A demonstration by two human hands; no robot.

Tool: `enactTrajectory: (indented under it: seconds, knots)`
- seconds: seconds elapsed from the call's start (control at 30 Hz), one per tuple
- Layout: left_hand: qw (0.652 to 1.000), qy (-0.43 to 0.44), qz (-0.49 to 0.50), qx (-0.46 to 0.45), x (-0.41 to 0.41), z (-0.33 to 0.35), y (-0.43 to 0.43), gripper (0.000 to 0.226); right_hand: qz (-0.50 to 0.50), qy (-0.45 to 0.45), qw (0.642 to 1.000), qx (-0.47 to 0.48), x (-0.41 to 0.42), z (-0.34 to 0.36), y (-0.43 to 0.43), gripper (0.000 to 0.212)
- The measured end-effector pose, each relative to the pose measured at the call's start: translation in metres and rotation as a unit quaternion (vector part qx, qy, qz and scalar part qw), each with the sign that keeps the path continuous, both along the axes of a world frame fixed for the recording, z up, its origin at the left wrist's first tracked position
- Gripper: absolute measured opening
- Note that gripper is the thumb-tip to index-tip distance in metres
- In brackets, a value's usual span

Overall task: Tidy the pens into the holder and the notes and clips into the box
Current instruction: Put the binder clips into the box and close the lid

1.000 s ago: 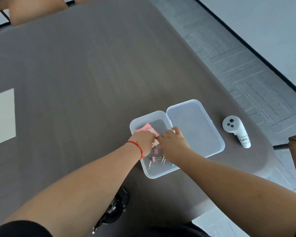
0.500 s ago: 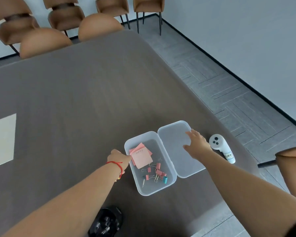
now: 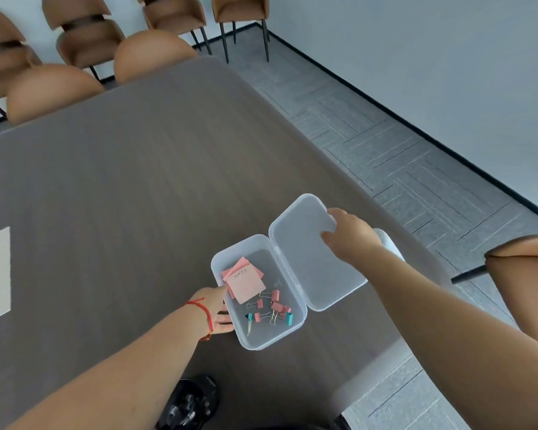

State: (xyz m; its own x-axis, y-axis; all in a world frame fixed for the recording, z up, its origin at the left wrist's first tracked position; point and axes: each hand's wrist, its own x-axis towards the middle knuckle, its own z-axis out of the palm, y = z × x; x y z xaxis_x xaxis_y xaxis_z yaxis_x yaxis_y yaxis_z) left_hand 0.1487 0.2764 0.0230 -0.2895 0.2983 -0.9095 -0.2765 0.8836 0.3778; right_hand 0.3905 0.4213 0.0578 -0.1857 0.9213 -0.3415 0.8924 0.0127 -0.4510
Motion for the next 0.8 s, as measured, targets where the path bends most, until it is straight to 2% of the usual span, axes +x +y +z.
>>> enactTrajectory:
  seconds: [0.07,0.2,0.4,0.53,0.63,0.73,0.8]
  knots:
    - [1.0,0.0,-0.012,0.0,0.002,0.009,-0.002,0.031,0.037,0.022,0.999,0.03,-0.008,0.022,-0.014,0.054]
    - [1.0,0.016,-0.018,0.007,-0.003,0.009,-0.007,0.031,0.117,0.065,0.989,0.057,-0.045,0.048,-0.049,0.048]
    - [1.0,-0.012,0.0,0.029,-0.012,0.005,-0.02,0.026,0.127,0.099,0.987,0.008,-0.104,0.027,-0.096,0.053]
    - [0.996,-0.056,0.052,0.041,-0.017,0.0,-0.027,0.032,0.176,0.037,0.984,0.01,-0.135,-0.01,-0.125,0.036]
    - [0.99,-0.088,0.094,0.052,-0.02,-0.006,-0.036,0.028,0.239,-0.034,0.97,0.021,-0.149,-0.037,-0.14,0.027]
    - [0.988,-0.107,0.1,0.058,-0.019,-0.013,-0.044,0.029,0.29,-0.096,0.952,0.03,-0.152,-0.05,-0.147,0.033]
    - [0.99,-0.107,0.077,0.057,-0.019,-0.013,-0.047,0.025,0.299,-0.104,0.948,0.033,-0.152,-0.053,-0.148,0.039]
